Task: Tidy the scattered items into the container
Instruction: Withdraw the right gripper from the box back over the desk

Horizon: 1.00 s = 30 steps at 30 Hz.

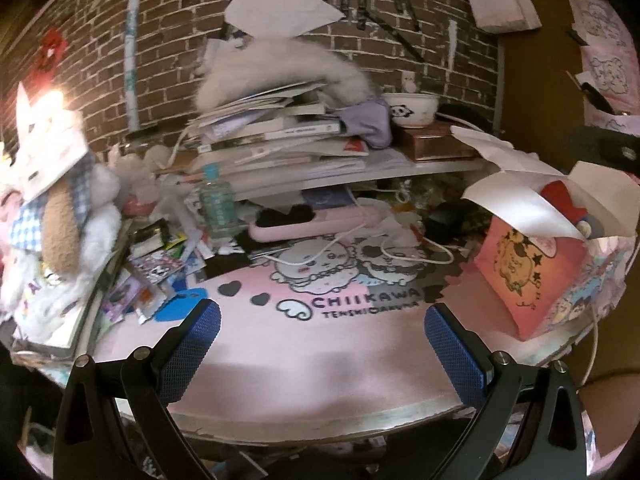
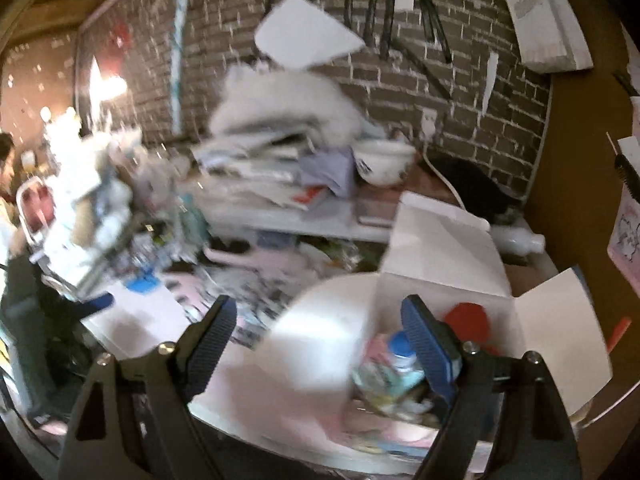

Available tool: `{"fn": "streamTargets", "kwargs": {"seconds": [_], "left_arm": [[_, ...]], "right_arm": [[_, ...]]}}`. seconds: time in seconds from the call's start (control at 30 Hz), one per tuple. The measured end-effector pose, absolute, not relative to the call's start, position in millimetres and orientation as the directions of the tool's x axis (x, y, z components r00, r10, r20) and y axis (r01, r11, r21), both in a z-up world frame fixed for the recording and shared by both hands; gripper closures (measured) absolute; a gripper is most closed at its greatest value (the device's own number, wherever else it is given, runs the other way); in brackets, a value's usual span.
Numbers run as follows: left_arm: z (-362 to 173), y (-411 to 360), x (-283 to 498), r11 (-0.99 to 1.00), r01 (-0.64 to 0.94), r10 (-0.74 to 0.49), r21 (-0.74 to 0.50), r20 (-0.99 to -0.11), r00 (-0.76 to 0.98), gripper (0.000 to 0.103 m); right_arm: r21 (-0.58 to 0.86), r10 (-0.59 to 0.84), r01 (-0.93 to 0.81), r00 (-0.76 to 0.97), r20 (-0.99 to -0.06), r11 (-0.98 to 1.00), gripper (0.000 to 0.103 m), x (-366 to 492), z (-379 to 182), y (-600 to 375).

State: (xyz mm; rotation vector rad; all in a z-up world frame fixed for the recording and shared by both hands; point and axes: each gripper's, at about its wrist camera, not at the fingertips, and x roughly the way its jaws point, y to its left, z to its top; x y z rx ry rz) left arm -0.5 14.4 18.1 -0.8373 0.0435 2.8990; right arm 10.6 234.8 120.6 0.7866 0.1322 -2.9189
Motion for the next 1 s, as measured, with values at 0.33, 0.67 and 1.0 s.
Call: {"fn": "streamTargets", "kwargs": {"seconds": [0.33,0.67,1.0], "left_arm": [[17.8,-2.3,3.1,-0.999,-0.049,0.05,-0.017,-0.542,-0.839,0.001],[16.9,-4.6,9.2,-1.0,-0.014,0.007,0.009,-0.54,-0.842,0.001],[5.9,-7.1,6.6,-1.0,0.008,-0.008,0.003,-0.564,-0.826,0.001]], "right_arm": [[0.067,-0.111,0.093,-0.926,-0.36,-0.993,0.012,61.4,84.4,209.3],[0.077,-0.096,0.07,-0.902,-0.421,-0.995,0.0,62.6,28.1,183.1],[0.063,-0.054,0.026,-0.871,-0.488,-0.998,0.0,45.2,-10.5,179.8]]}}
